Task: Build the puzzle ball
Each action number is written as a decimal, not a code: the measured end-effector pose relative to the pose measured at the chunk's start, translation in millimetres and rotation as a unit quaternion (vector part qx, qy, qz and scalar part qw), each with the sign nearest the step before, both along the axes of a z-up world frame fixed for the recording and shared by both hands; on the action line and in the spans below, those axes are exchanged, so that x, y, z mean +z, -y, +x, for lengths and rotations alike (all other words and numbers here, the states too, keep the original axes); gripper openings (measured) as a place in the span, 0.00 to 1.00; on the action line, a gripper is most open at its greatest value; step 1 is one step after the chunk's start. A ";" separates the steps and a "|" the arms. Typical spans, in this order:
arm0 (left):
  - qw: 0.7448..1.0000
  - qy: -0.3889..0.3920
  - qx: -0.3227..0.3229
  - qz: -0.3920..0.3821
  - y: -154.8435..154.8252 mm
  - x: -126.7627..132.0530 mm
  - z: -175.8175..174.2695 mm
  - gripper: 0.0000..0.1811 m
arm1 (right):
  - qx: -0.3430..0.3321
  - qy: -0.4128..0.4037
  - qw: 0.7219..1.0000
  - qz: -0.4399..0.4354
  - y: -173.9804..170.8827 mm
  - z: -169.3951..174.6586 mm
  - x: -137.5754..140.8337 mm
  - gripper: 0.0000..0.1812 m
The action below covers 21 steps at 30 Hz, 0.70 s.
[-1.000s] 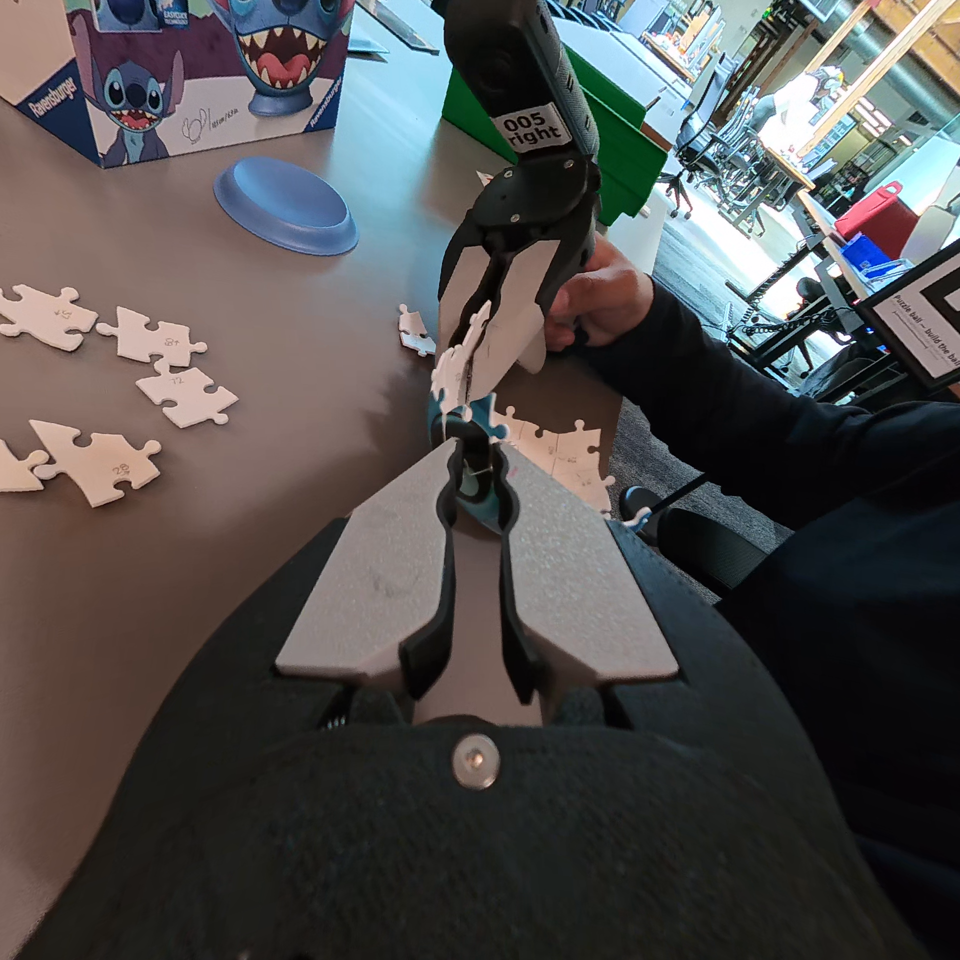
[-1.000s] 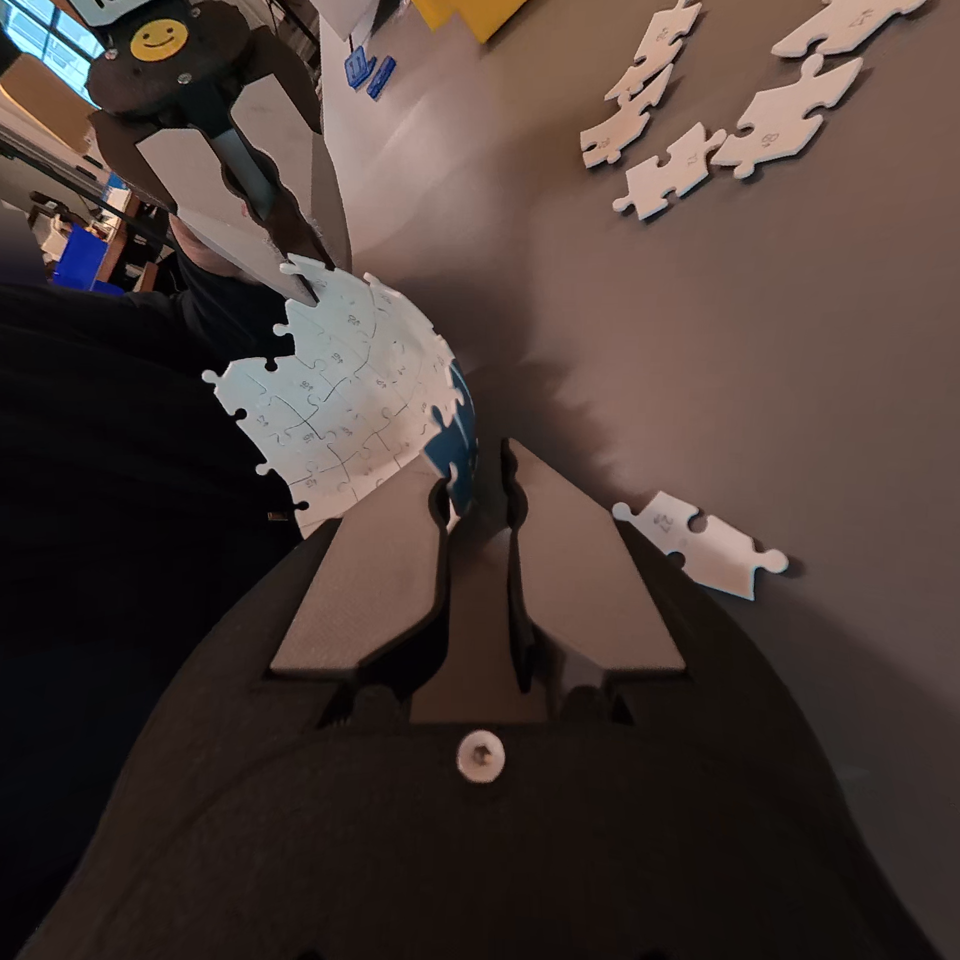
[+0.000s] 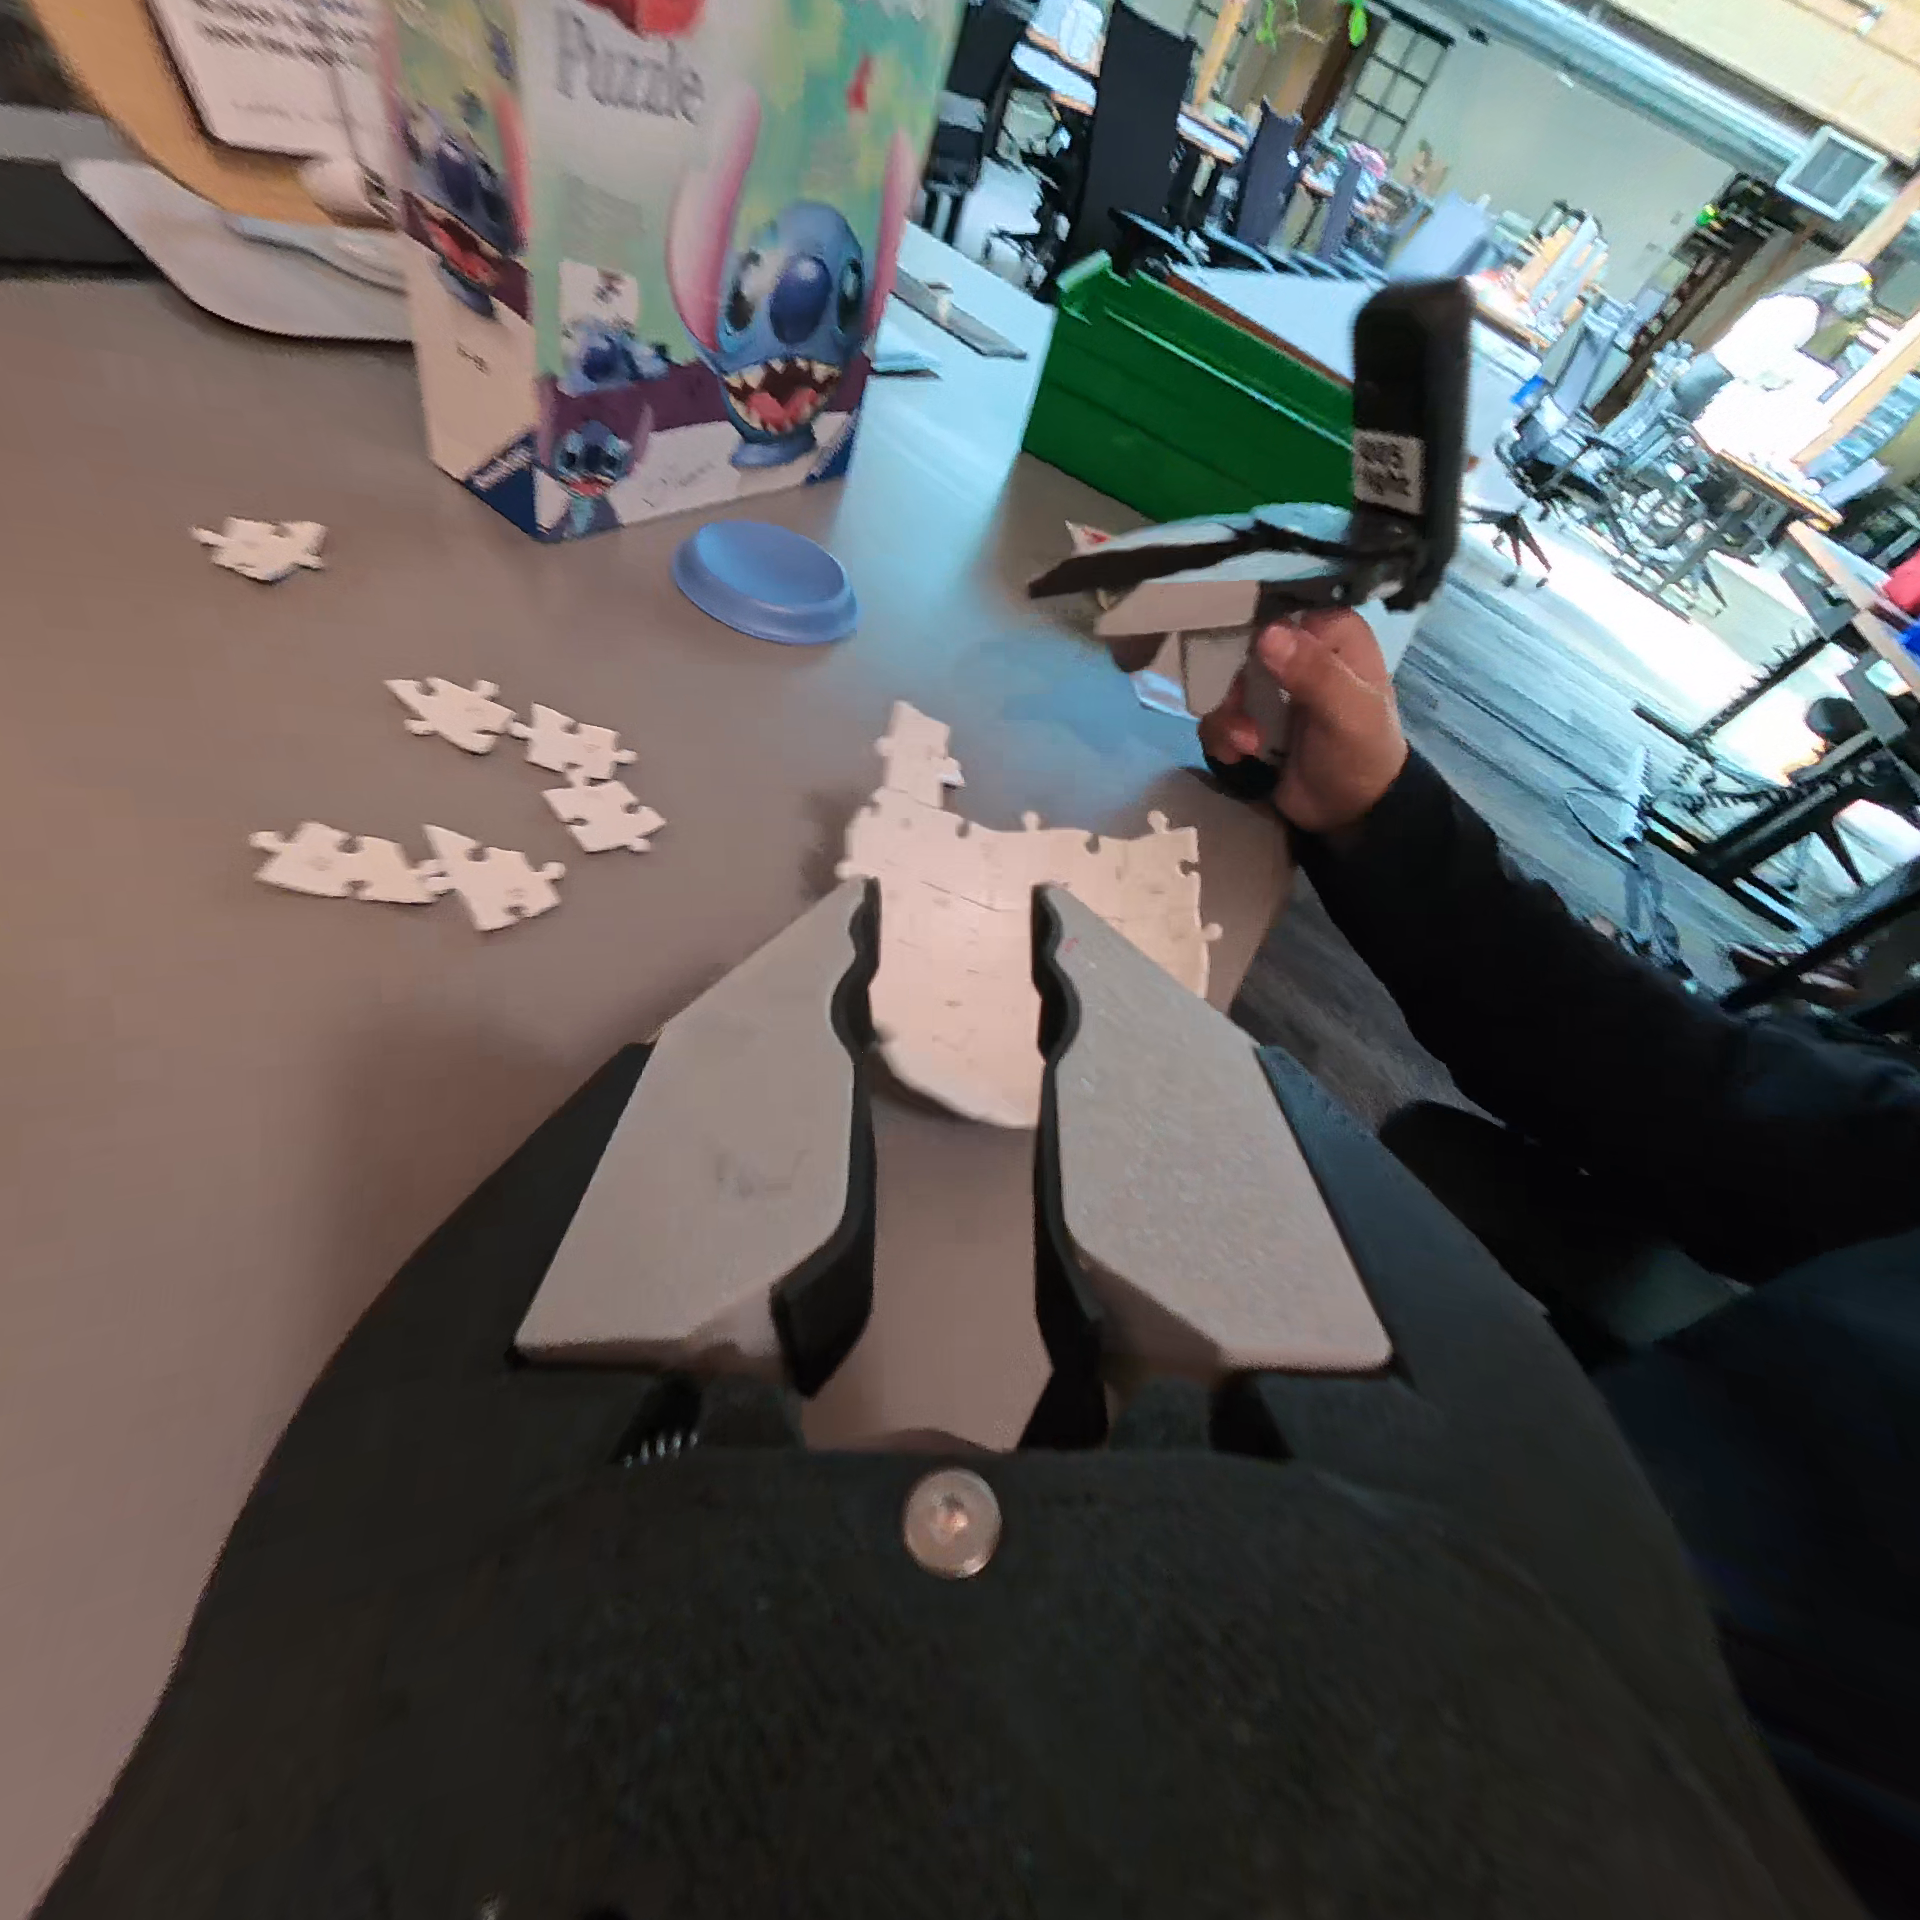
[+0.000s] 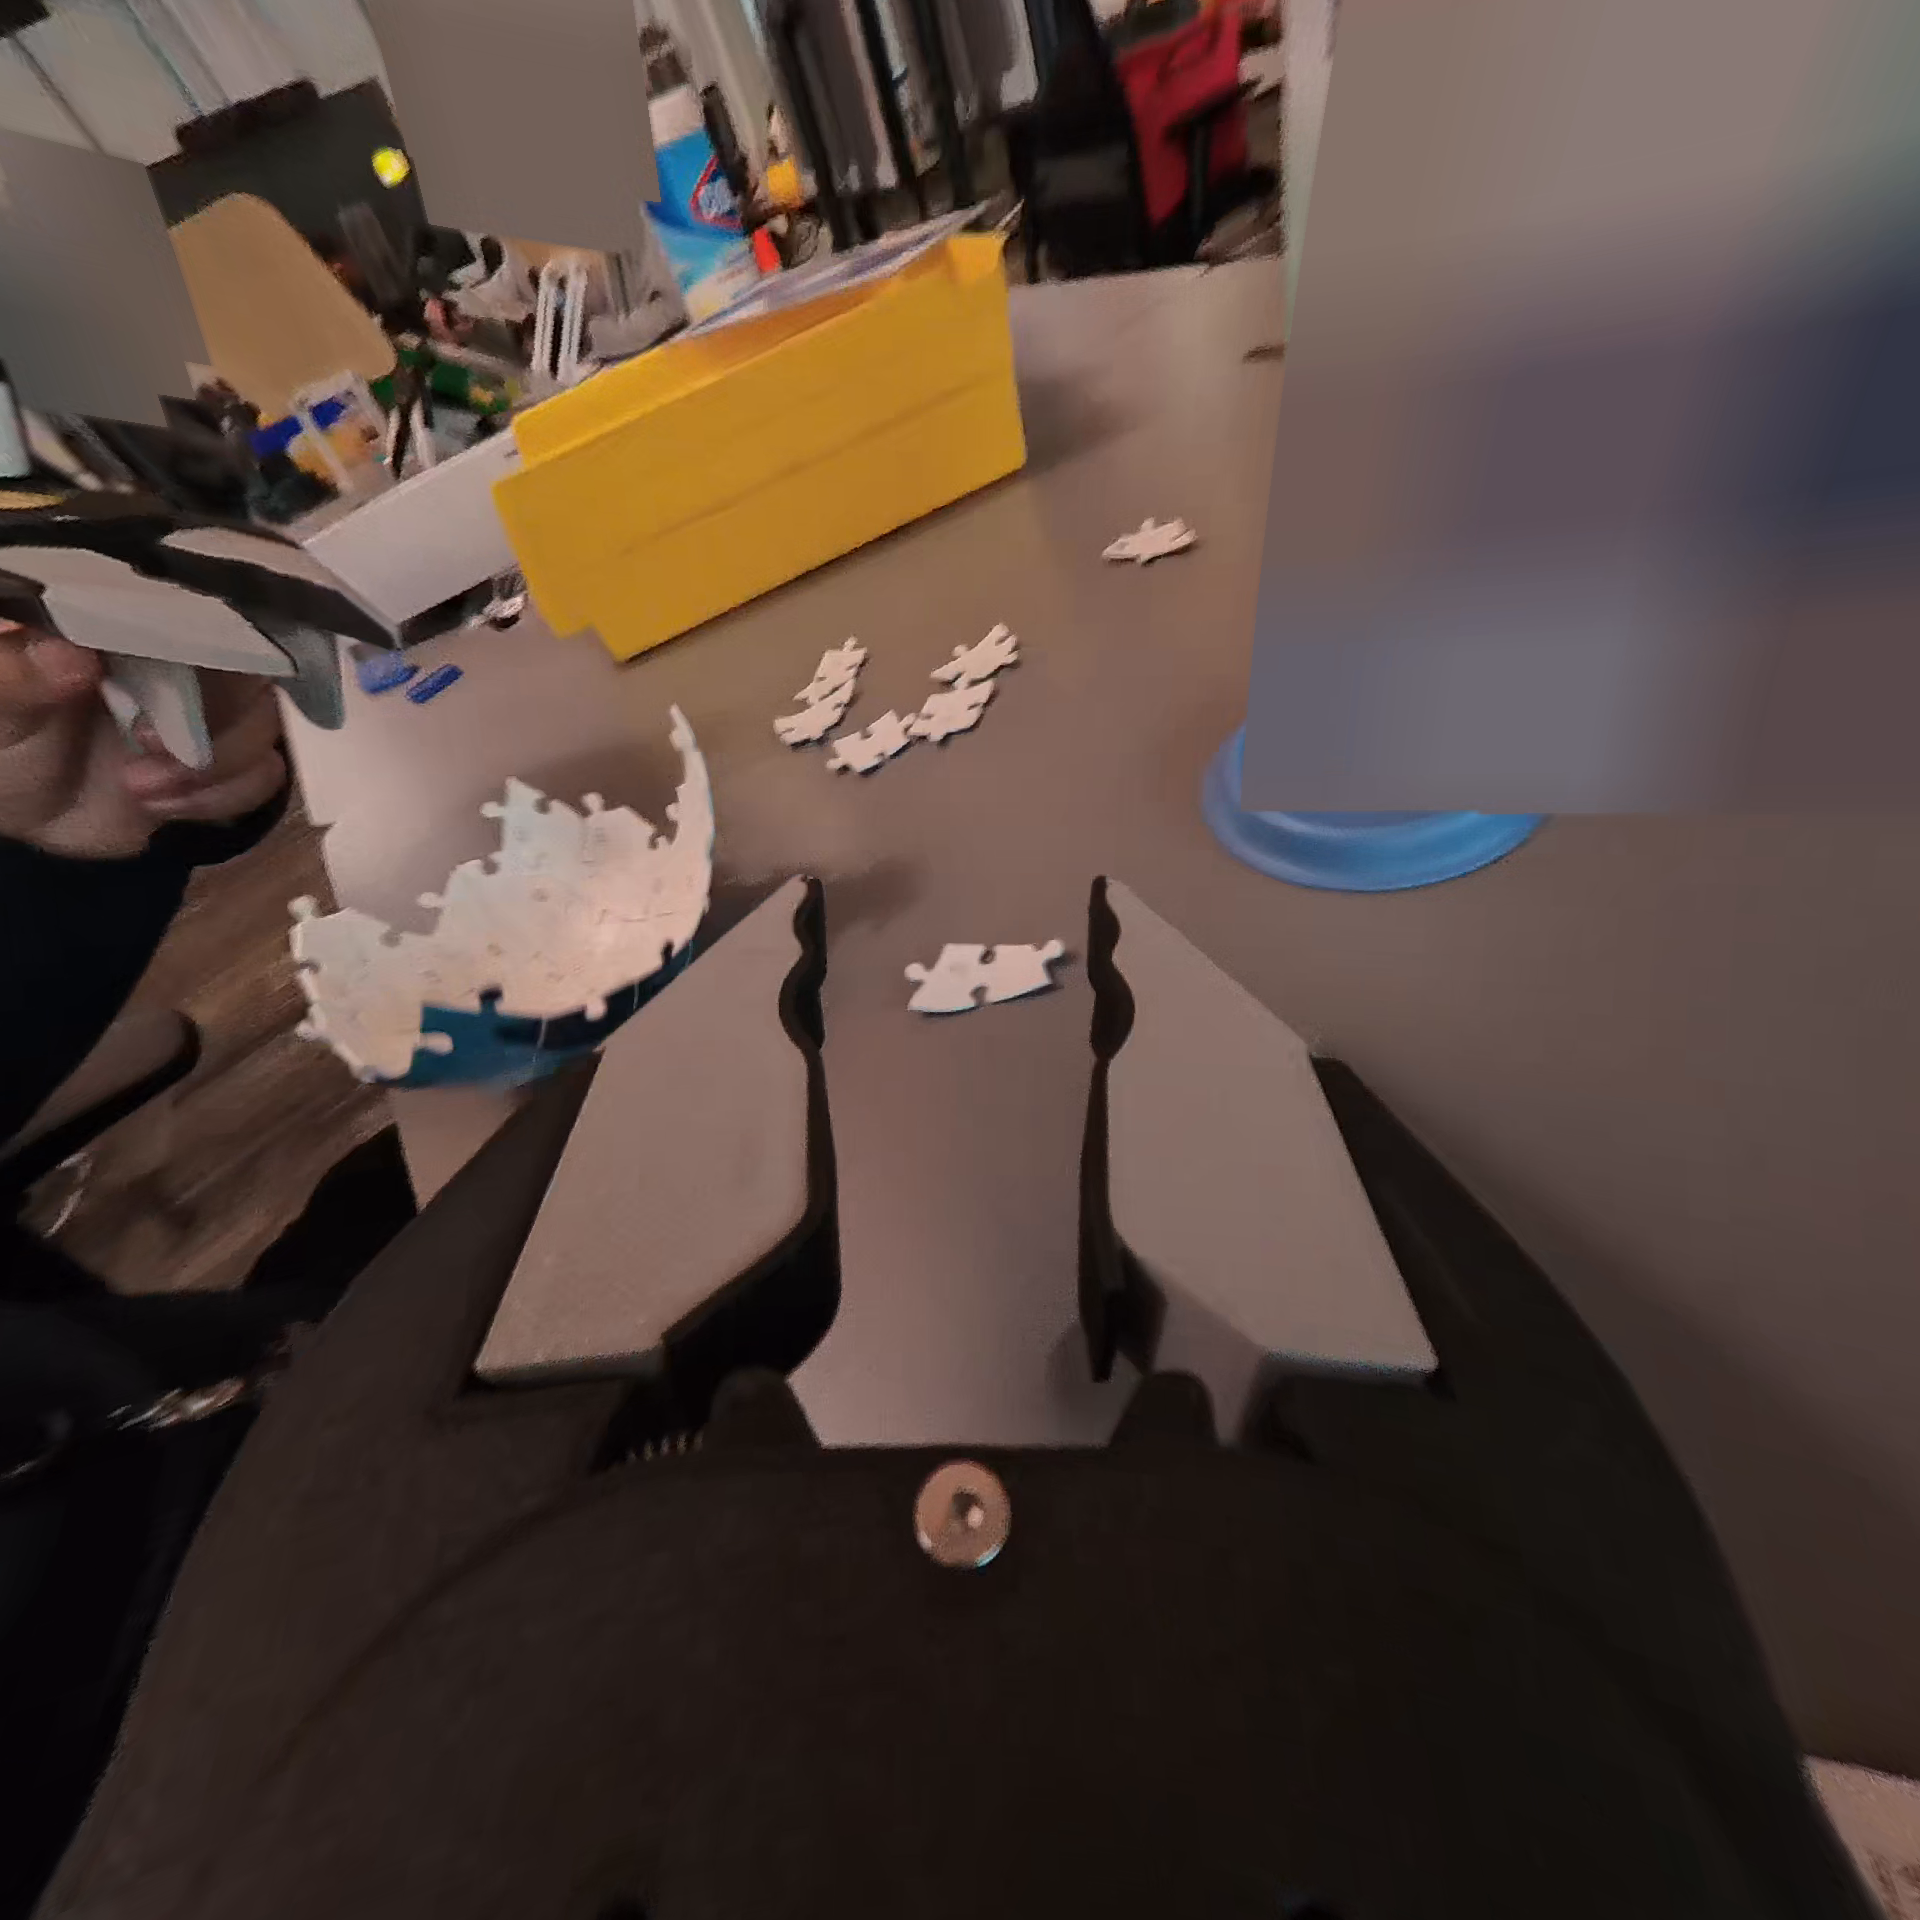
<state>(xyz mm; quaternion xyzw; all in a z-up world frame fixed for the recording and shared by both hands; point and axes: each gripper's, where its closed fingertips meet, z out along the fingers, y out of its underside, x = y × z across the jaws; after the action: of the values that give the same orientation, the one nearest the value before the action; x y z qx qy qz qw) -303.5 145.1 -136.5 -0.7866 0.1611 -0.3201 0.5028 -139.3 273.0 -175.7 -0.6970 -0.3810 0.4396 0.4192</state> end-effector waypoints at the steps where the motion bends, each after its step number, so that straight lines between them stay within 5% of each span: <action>1: 1.000 0.003 0.015 0.006 -0.8 2.3 -10.0 0.15 | -0.014 -0.005 1.000 0.007 -4.5 4.5 1.5 0.26; 10: 0.974 -0.111 0.191 0.054 -30.9 -34.6 -113.6 0.16 | -0.050 -0.021 0.998 -0.011 -18.2 13.7 1.9 0.31; 15: 0.964 -0.143 0.220 0.042 -44.2 -52.0 -125.3 0.24 | -0.077 0.022 0.997 0.006 -23.0 13.2 -7.5 0.32; 21: 0.963 -0.176 0.197 0.048 -50.7 -55.8 -117.1 0.20 | -0.078 0.052 0.996 -0.001 -25.1 10.1 -16.6 0.32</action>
<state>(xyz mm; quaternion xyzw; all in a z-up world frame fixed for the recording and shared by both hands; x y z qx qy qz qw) -420.7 195.8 -192.3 -0.8215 0.1045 -0.0631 0.5571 -129.2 298.1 -192.2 -0.7472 -0.3460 0.3691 0.4310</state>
